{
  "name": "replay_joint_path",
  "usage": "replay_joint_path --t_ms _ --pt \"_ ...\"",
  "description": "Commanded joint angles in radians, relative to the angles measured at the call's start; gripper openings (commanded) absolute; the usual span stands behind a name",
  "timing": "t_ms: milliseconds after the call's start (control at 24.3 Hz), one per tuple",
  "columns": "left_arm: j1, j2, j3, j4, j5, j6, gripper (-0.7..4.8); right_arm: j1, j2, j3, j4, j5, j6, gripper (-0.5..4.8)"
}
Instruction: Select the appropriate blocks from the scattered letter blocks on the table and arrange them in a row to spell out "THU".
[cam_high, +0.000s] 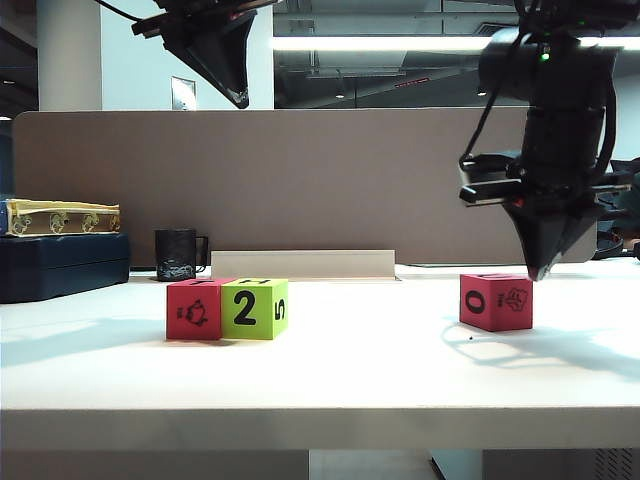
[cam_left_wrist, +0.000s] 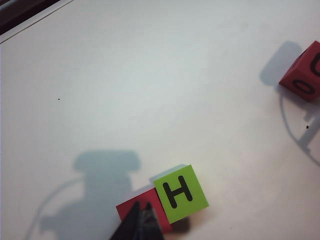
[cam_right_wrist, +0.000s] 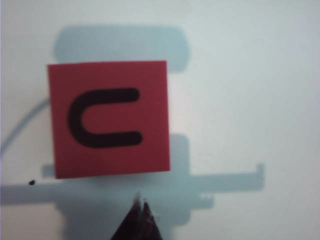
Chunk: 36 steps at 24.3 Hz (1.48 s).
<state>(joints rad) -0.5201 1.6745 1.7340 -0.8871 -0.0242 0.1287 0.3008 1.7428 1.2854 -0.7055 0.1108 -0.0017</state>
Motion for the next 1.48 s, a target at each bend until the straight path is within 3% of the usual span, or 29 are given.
replay_joint_path --t_ms 41,453,1235,1482 --pt "-0.001 -0.005 0.008 0.005 0.007 0.008 -0.06 -0.003 0.011 0.002 0.028 0.003 0.005 -0.05" --pt "-0.001 -0.069 0.009 0.015 0.213 0.009 -0.06 -0.003 0.024 0.002 0.132 0.002 0.006 -0.05" --pt "-0.001 -0.109 0.037 -0.034 0.204 0.014 -0.06 -0.003 0.084 0.003 0.381 0.018 0.008 -0.05" --pt "-0.001 -0.109 0.037 -0.040 0.201 0.021 -0.06 -0.003 0.085 0.017 0.391 0.078 0.008 -0.05"
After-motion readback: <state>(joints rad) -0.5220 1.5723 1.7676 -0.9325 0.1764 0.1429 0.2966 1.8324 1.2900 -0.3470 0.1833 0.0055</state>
